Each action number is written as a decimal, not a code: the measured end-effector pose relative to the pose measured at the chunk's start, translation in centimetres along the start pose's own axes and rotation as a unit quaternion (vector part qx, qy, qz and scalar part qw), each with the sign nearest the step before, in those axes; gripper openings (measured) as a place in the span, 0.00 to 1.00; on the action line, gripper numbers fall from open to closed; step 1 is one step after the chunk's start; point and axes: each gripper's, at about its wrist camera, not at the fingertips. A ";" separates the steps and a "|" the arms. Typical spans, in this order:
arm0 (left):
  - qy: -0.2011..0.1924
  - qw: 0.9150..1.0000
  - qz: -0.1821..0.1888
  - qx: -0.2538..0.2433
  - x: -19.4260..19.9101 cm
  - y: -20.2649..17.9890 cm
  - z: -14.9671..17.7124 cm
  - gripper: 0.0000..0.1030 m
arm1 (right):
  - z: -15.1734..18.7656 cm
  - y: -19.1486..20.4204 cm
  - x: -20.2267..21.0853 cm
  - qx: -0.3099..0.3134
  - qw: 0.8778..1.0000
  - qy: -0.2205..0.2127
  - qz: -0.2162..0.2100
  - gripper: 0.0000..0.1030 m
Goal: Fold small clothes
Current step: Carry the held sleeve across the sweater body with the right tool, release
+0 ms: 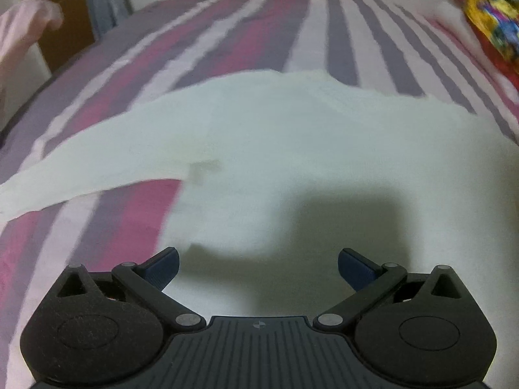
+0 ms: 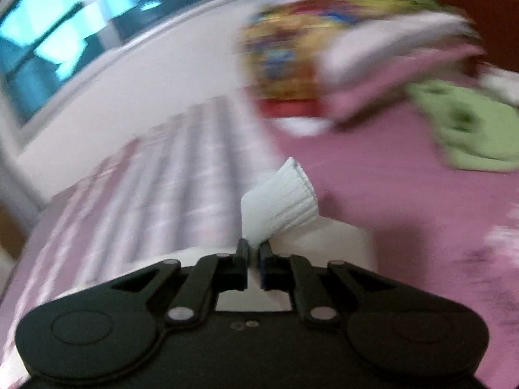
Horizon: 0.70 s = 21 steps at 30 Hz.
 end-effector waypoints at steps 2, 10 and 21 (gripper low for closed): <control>-0.006 1.000 -0.006 0.003 0.5 1.5 -0.2 1.00 | 1.1 4.7 -0.7 0.020 0.998 0.019 -0.047 0.07; -0.015 1.000 -0.007 0.009 1.0 6.6 -0.5 1.00 | 10.3 18.8 -5.1 0.106 0.971 0.152 -0.153 0.23; 0.010 0.985 0.154 0.075 -1.5 3.8 -2.4 1.00 | 8.6 14.3 -2.4 0.115 0.983 0.113 -0.084 0.41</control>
Point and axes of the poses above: each gripper's, at about its wrist camera, not at the fingertips, and x roughly against the way its jaws point, y to its left, z to its underside, and after that the axes turned 12 degrees about z, right-handed
